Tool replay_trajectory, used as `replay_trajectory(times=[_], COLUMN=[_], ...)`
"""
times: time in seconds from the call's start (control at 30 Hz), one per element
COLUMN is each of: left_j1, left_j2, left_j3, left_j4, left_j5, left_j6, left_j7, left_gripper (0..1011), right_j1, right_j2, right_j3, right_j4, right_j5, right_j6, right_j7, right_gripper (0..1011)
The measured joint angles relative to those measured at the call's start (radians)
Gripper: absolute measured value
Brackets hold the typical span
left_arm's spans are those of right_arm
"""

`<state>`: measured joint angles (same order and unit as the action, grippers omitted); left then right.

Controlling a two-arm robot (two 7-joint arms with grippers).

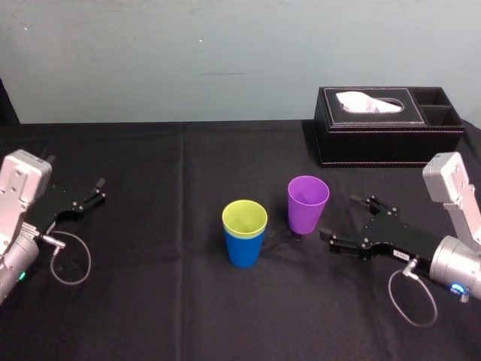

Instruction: Stack the three plastic cups sequentially using one hand.

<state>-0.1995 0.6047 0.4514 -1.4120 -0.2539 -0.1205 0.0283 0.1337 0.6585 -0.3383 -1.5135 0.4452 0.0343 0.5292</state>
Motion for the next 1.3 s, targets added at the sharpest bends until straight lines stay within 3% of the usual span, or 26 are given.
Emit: replay_trajectory(times=[0.5, 1.3], left_j1=[0.0, 0.0], left_j2=[0.0, 0.0], left_j3=[0.0, 0.0], left_j4=[0.0, 0.0], left_j5=[0.0, 0.0], left_j6=[0.0, 0.0], left_j7=[0.0, 0.0], left_gripper=[1010, 1010], right_j1=[0.042, 0.128], right_j2=[-0.045, -0.101], right_j3=[-0.021, -0.058], right_j4=[0.103, 0.176], right_j5=[-0.023, -0.049], right_j6=[0.006, 0.028], right_j7=[0.021, 0.034], right_gripper=[1003, 1003])
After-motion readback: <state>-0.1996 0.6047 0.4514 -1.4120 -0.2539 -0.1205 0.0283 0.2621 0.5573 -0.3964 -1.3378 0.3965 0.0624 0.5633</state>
